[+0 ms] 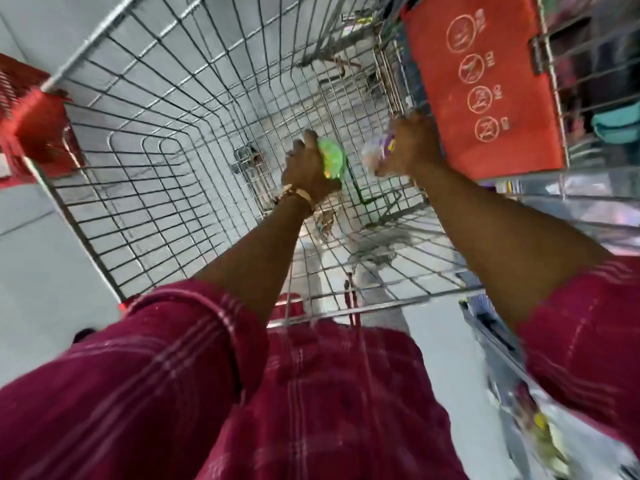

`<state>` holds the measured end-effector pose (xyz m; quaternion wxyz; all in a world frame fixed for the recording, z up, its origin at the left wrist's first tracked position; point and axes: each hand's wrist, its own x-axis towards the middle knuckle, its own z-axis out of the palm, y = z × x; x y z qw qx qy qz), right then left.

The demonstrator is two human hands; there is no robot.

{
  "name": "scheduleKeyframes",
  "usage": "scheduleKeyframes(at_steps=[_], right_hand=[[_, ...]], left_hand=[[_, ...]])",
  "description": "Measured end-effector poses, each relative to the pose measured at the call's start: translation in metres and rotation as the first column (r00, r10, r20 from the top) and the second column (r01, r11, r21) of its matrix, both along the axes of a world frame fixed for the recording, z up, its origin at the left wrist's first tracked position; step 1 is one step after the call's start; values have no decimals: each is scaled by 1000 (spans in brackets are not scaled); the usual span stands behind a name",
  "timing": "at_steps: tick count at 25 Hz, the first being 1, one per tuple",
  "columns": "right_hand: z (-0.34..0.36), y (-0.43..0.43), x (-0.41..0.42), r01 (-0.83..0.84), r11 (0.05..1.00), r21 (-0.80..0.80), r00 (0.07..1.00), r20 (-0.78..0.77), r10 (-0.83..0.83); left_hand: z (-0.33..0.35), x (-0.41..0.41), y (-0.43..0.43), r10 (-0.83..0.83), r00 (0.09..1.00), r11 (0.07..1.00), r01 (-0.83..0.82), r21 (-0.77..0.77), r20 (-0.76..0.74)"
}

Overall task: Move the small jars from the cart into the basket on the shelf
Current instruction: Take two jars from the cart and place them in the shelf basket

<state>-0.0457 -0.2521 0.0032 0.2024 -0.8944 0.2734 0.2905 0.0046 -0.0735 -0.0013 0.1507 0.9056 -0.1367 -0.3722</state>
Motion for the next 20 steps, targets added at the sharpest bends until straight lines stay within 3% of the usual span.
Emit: scheduleKeyframes(at_steps=[2, 4, 9, 12, 14, 17, 20], right_hand=[[32, 5, -1, 248, 965, 91, 963, 89, -255], [71, 8, -5, 388, 905, 174, 889, 189, -418], [208, -9, -62, 532, 844, 59, 682, 562, -469], [287, -41, -108, 627, 777, 60, 545, 679, -492], [330, -59, -143, 684, 724, 89, 414, 769, -486], [381, -84, -215, 799, 583, 150, 175, 869, -463], [401, -105, -272, 845, 493, 207, 39, 896, -443]], left_hand=[[32, 9, -10, 79, 996, 995, -77, -63, 31], [65, 14, -22, 60, 996, 992, -52, -114, 64], [177, -5, -70, -54, 945, 924, 170, -343, 324], [249, -24, -119, -100, 894, 777, 345, -527, 437], [289, -43, -150, -161, 842, 687, 470, -554, 515], [344, -101, -206, -195, 799, 474, 584, -659, 568], [375, -156, -254, -304, 735, 338, 678, -653, 606]])
